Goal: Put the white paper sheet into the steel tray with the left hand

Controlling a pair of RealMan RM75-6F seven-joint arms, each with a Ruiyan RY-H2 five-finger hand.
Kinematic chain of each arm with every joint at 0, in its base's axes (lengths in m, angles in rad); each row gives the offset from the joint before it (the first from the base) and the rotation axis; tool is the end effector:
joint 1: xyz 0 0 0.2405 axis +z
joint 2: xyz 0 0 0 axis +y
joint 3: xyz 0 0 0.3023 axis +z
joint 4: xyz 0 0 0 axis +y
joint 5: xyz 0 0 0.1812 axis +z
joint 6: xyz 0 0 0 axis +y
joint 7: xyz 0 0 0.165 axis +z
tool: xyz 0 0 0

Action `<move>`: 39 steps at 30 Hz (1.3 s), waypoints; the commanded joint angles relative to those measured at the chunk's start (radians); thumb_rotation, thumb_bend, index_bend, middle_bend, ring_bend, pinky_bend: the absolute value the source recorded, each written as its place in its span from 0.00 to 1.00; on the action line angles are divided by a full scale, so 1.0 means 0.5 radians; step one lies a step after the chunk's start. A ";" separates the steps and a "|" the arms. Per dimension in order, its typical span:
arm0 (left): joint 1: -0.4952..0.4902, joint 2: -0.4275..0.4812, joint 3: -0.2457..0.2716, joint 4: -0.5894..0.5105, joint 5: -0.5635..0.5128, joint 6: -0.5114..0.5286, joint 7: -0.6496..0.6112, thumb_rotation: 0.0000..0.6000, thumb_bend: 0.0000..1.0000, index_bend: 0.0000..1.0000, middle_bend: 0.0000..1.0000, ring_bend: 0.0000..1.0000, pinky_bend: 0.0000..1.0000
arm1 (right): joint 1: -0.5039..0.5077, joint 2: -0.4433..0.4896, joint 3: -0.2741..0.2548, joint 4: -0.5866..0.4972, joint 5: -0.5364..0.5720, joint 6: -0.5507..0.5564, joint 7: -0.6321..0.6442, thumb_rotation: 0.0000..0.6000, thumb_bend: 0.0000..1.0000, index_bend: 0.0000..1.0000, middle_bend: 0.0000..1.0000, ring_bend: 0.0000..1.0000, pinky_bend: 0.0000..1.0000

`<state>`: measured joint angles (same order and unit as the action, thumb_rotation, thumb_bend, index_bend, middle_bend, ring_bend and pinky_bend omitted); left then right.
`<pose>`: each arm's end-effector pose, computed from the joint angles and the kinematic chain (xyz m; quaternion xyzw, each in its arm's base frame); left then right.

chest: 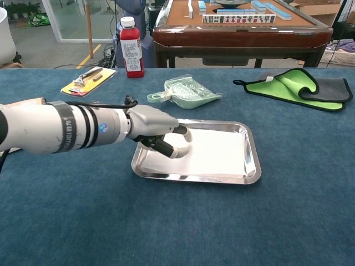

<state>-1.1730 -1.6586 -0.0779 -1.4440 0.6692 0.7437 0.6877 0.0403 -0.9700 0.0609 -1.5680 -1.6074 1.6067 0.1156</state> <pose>-0.0709 0.4052 -0.0788 -0.8708 -0.2860 -0.2311 0.3264 -0.3307 -0.1886 0.2722 0.6093 -0.3151 0.4124 0.5995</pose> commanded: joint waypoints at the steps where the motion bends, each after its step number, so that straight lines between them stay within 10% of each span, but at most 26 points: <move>1: -0.055 -0.037 0.028 0.049 -0.121 0.034 0.077 0.15 0.38 0.13 1.00 1.00 1.00 | 0.000 0.000 -0.001 0.001 0.000 -0.001 0.001 1.00 0.06 0.08 0.17 0.00 0.05; 39: -0.175 -0.039 0.100 -0.048 -0.448 0.221 0.283 0.16 0.37 0.15 1.00 1.00 1.00 | -0.029 0.020 -0.002 -0.021 -0.009 0.042 -0.012 1.00 0.06 0.08 0.17 0.00 0.05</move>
<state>-1.2606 -1.6776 -0.0276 -1.4687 0.4446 0.8527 0.8297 0.0259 -0.9599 0.0601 -1.5786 -1.6119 1.6279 0.1097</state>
